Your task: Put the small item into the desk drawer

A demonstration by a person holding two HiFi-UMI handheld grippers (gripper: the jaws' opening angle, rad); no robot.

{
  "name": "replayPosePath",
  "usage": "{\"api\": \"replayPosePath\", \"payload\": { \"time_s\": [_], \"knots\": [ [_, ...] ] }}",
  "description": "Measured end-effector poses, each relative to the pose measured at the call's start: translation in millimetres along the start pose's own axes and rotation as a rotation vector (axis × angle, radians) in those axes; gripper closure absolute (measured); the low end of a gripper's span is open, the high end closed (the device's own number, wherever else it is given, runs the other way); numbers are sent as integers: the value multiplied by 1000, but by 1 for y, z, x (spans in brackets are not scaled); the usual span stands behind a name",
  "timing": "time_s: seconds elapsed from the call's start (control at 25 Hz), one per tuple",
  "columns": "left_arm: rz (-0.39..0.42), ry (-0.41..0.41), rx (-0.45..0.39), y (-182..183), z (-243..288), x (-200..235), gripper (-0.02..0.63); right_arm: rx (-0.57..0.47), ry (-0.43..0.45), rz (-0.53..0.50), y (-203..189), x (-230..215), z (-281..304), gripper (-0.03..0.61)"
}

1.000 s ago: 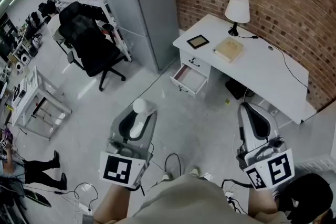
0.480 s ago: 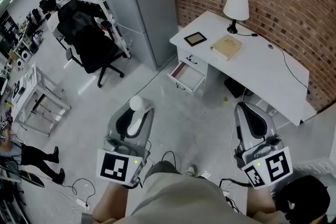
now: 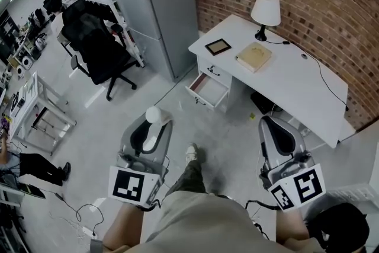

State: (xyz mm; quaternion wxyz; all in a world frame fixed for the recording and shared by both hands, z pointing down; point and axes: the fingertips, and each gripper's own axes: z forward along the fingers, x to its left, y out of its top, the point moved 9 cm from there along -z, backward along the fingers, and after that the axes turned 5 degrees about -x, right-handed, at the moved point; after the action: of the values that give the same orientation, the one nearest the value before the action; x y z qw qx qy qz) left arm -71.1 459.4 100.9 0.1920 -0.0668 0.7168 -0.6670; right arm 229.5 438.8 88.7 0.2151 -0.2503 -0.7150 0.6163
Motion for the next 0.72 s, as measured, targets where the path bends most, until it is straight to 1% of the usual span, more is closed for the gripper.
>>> {"api": "replayPosePath", "payload": {
  "time_s": [0.32, 0.44, 0.56, 0.72],
  "knots": [
    [-10, -13, 11, -32, 51, 32, 474, 43, 2, 9, -30, -22, 54, 575],
    [-19, -16, 27, -45, 79, 55, 474, 62, -3, 22, -43, -33, 87, 575],
    [-14, -37, 58, -61, 112, 79, 474, 72, -17, 38, -54, -45, 124, 575],
    [-54, -57, 80, -79, 164, 119, 474, 103, -32, 47, -70, -62, 182, 575]
  ]
}}
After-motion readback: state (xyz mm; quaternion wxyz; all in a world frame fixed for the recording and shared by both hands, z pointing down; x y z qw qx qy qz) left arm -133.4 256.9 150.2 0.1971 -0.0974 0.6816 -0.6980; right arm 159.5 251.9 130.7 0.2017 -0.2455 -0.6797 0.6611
